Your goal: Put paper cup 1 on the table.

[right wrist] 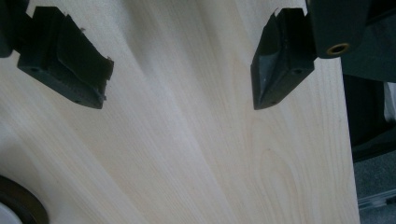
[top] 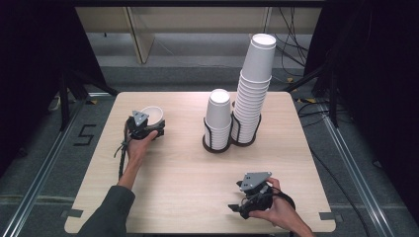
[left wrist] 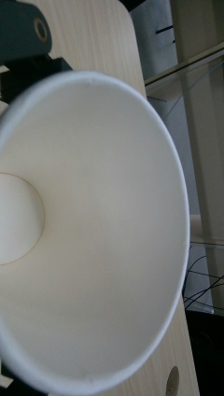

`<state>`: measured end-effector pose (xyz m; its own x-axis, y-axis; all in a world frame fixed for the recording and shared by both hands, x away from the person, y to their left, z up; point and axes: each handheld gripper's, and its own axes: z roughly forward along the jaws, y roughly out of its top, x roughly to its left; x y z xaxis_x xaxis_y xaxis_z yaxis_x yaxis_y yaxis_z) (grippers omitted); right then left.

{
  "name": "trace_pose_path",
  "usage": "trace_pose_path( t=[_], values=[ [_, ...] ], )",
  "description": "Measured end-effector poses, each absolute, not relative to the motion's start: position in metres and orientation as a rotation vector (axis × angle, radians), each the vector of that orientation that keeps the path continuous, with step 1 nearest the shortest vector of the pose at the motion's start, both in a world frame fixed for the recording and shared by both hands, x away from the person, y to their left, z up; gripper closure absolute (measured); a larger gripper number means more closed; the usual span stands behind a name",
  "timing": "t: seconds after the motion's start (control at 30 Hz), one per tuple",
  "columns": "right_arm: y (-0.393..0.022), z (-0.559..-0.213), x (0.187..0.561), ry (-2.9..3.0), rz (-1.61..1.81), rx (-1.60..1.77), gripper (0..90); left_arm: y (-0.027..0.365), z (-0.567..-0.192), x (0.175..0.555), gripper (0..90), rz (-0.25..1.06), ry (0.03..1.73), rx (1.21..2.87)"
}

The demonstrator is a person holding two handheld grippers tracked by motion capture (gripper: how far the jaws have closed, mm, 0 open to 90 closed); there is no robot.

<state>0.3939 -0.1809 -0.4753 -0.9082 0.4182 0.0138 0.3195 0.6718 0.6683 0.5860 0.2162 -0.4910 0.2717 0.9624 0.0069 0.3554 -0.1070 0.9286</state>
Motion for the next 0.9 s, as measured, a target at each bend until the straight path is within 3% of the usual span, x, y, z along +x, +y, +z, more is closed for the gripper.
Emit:
trace_pose_path(
  t=[0.43,0.9],
  values=[
    [-0.182,-0.475,0.394,2.743,1.063,0.596,20.3,0.218,-0.495,0.58,14.2,0.832,1.248,1.758],
    [-0.184,-0.474,0.395,2.737,1.067,0.592,20.2,0.232,-0.497,0.555,14.4,0.751,1.264,1.744]
  ],
)
